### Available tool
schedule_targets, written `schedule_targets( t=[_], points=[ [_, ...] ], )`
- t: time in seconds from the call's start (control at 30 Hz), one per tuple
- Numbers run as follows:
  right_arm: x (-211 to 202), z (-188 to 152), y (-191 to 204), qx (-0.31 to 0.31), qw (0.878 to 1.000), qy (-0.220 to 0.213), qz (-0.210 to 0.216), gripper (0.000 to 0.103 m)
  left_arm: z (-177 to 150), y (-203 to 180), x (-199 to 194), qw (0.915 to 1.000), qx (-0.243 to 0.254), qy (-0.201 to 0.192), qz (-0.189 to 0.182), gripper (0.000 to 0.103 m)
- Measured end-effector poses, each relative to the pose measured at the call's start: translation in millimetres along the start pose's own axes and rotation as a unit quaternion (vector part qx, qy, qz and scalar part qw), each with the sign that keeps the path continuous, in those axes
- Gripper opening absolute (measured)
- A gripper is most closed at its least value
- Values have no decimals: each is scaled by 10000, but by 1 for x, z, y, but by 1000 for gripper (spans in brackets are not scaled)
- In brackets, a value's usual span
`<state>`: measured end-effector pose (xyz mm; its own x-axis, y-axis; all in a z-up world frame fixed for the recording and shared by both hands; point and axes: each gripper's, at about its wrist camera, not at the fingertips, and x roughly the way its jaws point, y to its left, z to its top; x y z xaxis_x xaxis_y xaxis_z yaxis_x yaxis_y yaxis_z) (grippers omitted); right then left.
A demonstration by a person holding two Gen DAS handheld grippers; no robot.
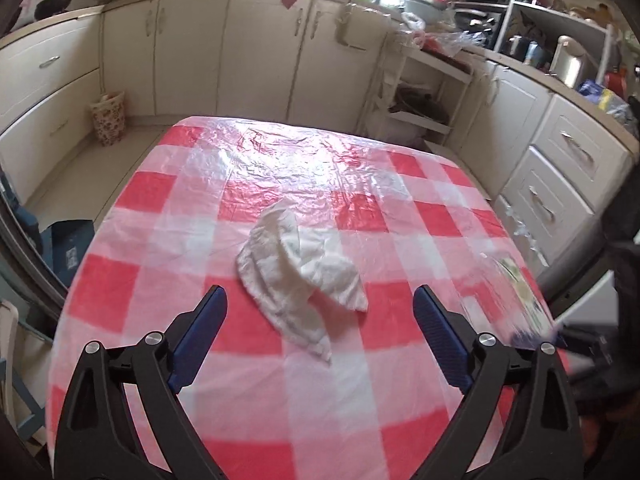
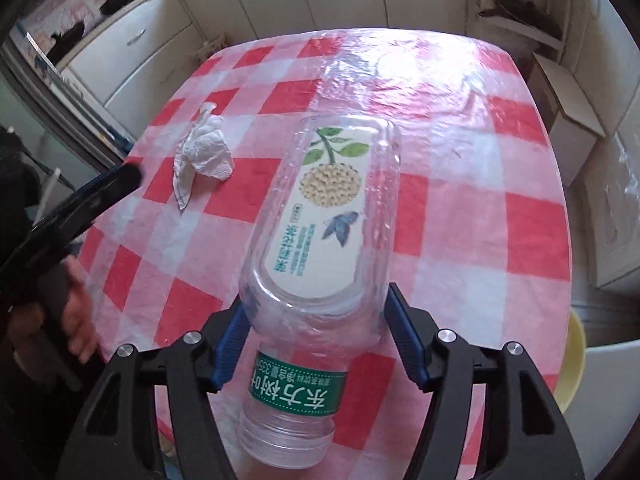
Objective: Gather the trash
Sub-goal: 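Grasp the white tissue with left tool while right tool lifts the bottle, then drop tissue into yellow bin with left tool while right tool drops bottle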
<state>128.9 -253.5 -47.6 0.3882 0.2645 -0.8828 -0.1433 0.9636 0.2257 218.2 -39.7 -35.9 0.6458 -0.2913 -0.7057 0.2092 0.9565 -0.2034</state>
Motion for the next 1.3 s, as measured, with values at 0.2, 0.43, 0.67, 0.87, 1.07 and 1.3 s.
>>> schedule_targets(
  t=[0.2,0.43,0.67,0.87,1.07,1.3],
  points=[
    [-2,-2,1,-168,9994,-204,-225,68,13,0,48,9957,-349,385,766,89],
    [-2,-4,9,-475,9971,-383,-449,62,13,3,52,9959,-278,535,678,19],
    [-20,-11,18,-764,9925,-701,-644,61,-12,-7,-4,9985,-299,294,-351,12],
    [-42,-18,-9,-268,9936,-925,-587,61,-43,-40,-58,9923,-166,119,-1221,12],
    [-68,-37,-44,389,9914,-1130,-536,60,-59,-69,-90,9829,-76,63,-1836,12],
    [-98,-73,-95,1147,9819,-1332,-708,60,-69,-84,-108,9774,-21,80,-2112,12]
  ],
)
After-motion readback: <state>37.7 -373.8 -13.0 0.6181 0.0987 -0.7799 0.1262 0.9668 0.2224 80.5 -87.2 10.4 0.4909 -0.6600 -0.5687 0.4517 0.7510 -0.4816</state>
